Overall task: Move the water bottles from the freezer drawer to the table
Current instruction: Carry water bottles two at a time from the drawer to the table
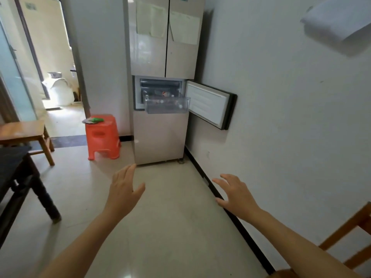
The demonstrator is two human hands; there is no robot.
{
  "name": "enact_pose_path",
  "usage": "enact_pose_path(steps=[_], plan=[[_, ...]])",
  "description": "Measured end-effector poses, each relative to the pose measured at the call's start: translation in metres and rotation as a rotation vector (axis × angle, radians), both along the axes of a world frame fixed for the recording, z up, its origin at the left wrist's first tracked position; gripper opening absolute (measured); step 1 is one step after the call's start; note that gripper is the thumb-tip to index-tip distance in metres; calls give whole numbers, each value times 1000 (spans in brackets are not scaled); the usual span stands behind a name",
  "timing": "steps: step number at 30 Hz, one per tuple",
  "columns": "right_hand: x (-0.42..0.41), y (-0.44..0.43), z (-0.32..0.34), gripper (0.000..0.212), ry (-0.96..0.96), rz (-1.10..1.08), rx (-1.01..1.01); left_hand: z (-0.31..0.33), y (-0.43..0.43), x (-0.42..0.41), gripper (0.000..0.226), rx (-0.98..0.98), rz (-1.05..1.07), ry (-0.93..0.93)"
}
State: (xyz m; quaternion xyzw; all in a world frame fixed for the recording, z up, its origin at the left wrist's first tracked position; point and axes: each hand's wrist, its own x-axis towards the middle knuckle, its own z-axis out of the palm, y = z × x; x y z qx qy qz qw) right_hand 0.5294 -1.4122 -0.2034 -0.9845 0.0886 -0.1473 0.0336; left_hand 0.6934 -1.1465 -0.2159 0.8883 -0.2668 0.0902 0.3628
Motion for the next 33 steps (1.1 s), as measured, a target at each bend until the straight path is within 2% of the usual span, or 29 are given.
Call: enact_pose_path(steps=[8,17,27,33], plan=[[105,-74,4,60,-35,53,12,-6,-67,81,61,20,61,3],[239,-182,30,57,-85,70,115,26,-159,181,62,-16,159,-73],[350,-220,5,59,1,167,146,0,-180,284,60,69,275,-18],[429,-251,6,59,21,166,121,-9,-214,368,57,-9,295,2]])
